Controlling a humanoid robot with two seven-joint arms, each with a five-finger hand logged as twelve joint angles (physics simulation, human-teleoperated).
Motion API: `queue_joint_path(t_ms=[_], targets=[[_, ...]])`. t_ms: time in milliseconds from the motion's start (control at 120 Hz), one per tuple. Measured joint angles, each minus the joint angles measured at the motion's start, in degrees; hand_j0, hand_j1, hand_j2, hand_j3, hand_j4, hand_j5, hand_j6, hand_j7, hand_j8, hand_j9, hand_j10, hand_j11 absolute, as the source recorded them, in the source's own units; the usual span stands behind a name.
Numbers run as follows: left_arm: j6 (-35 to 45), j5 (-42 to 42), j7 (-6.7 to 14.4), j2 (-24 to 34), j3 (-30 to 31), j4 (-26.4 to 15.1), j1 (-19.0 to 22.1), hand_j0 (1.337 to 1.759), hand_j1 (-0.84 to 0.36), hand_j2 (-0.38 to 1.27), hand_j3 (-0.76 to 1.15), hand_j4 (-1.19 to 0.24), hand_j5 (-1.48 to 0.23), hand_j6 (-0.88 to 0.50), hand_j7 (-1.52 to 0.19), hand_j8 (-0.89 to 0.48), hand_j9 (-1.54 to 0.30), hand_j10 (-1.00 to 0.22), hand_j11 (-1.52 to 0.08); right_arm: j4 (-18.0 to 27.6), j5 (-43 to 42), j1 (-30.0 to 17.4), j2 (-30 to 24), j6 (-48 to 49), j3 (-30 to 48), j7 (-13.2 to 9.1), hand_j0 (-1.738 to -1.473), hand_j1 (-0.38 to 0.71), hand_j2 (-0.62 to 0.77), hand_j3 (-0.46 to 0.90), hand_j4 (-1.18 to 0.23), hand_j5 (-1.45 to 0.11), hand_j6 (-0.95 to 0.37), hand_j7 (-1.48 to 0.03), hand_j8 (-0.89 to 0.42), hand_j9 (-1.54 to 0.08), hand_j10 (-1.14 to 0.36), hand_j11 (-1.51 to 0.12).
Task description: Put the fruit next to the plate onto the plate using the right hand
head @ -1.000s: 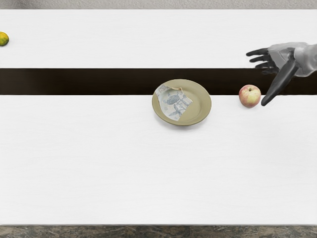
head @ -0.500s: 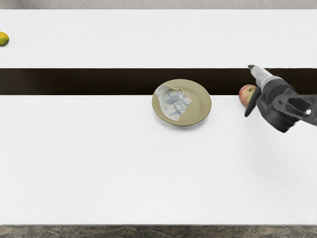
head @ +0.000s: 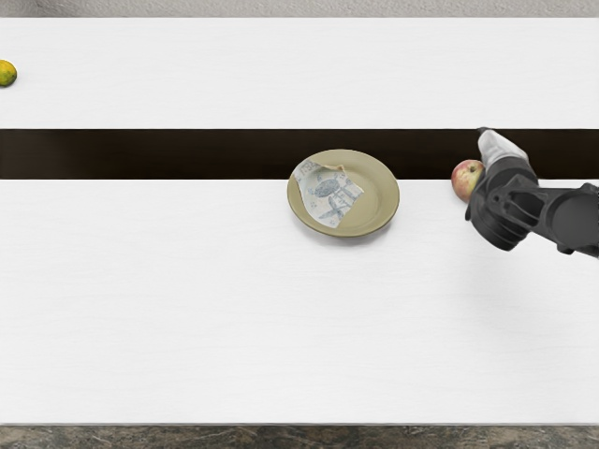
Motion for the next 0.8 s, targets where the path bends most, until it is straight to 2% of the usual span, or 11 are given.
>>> queue_joint_path(t_ms=[492,800], targets=[[0.0,0.0,0.0,0.0,0.02,0.0,0.0,1.658,0.34,0.0,0.0,-0.01,-0.01,-0.01,-0.01,-0.01,-0.01,-0.01,-0.01,-0.61,0.95,-0.1,0.53,0.13,1.16,0.0,-1.658,-0.04,-0.05,0.0,-0.26,-0.34,-0.27,-0.34,-0.27,-0.34,-0.26,-0.34],[0.0,-0.01,0.0,0.0,0.01,0.0,0.0,1.658,0.34,0.0,0.0,-0.01,-0.01,-0.01,-0.01,-0.01,-0.01,-0.01,-0.01,-0.5,1.03,-0.5,0.59,0.2,1.7,-0.01,-1.658,0.1,-0.07,0.0,-0.38,-0.5,-0.39,-0.5,-0.38,-0.5,-0.38,-0.5]])
